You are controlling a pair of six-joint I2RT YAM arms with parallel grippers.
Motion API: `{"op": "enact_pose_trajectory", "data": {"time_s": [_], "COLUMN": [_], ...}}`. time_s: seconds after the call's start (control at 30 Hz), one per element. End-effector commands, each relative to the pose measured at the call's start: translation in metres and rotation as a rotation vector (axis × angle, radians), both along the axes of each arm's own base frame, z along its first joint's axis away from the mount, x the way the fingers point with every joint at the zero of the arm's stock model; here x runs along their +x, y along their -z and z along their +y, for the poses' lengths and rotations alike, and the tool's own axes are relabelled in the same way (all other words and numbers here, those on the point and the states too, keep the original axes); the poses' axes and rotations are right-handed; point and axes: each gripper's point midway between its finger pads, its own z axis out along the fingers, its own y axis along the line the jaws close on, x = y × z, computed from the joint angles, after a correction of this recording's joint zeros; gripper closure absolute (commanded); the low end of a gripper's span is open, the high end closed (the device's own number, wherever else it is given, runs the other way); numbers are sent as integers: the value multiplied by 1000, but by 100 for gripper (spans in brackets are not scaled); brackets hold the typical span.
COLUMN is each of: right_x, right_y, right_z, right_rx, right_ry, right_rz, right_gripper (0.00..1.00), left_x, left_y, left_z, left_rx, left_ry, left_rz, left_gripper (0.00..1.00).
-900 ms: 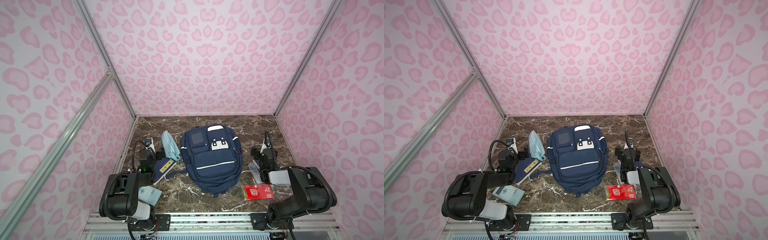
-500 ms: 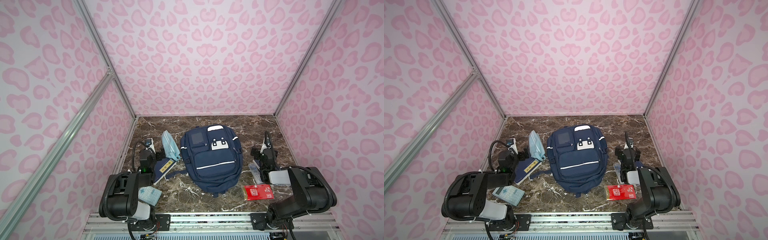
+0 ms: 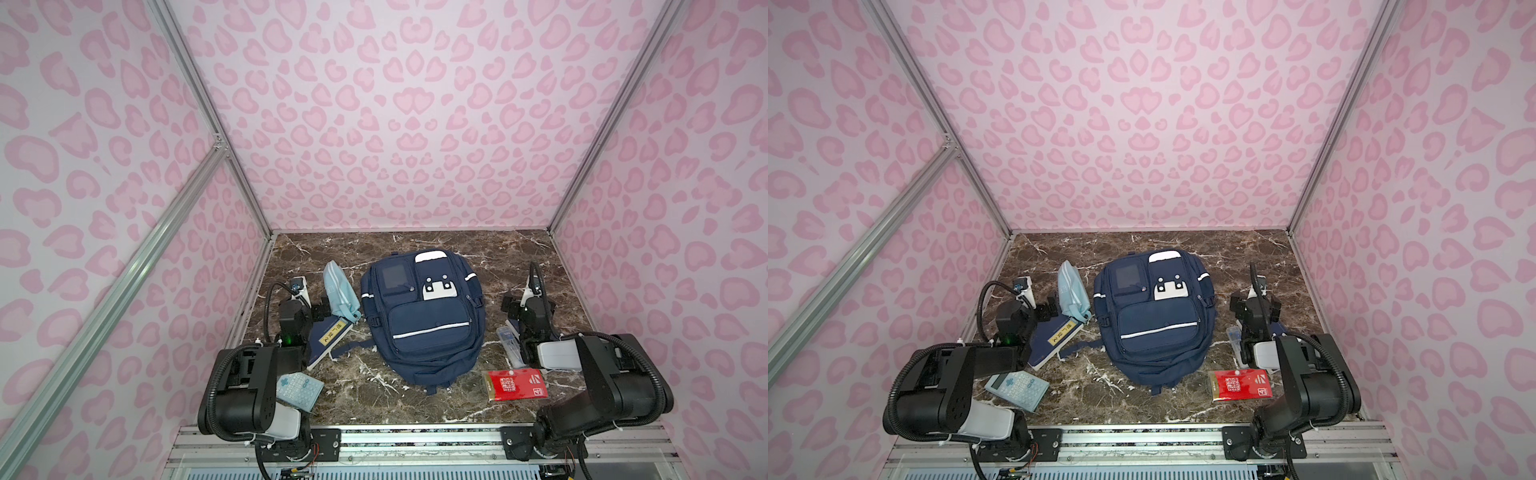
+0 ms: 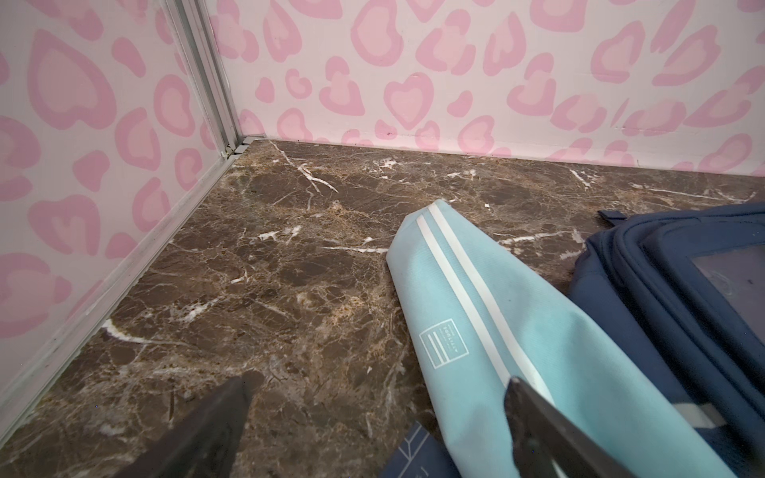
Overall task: Pack the student bag
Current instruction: 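Raise both grippers from rest toward the navy backpack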
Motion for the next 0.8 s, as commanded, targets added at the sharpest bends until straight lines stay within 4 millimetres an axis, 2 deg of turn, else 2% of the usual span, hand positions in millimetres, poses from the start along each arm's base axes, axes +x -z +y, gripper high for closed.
{"op": "enact_pose_trajectory", "data": {"time_s": [0.0,0.27,0.37,0.47,0.57,0.63,0.7,0.77], "right_x": [1,1,0,-11,-22,-29,-31,-33], "right_y": [-5,-5,-12,-35,-44,-49,-53,-58], "right_z": [0,0,4,12,7,9,28,43], "right_rx": [8,8,11,-10,109,241,328,369], "right_ry": [2,1,-27,-57,5,12,-93,-169], "right_rz": [-25,-28,-57,-101,8,60,91,110], "right_gripper": [1,1,1,1,1,1,0,0], "left_x": [3,1,-9,-24,-35,-45,-53,-62], "left_y": [-10,-12,-24,-53,-88,-112,-133,-144], "left_z": [0,1,12,26,35,28,8,-13], "left_rx": [3,3,-6,-25,-185,-298,-372,-447], "left_ry": [5,-4,-76,-169,-257,-244,-145,-58], "left_rz": [-40,-51,-90,-144,-145,-164,-179,-147], "left_gripper": [2,2,2,2,3,2,3,3]}}
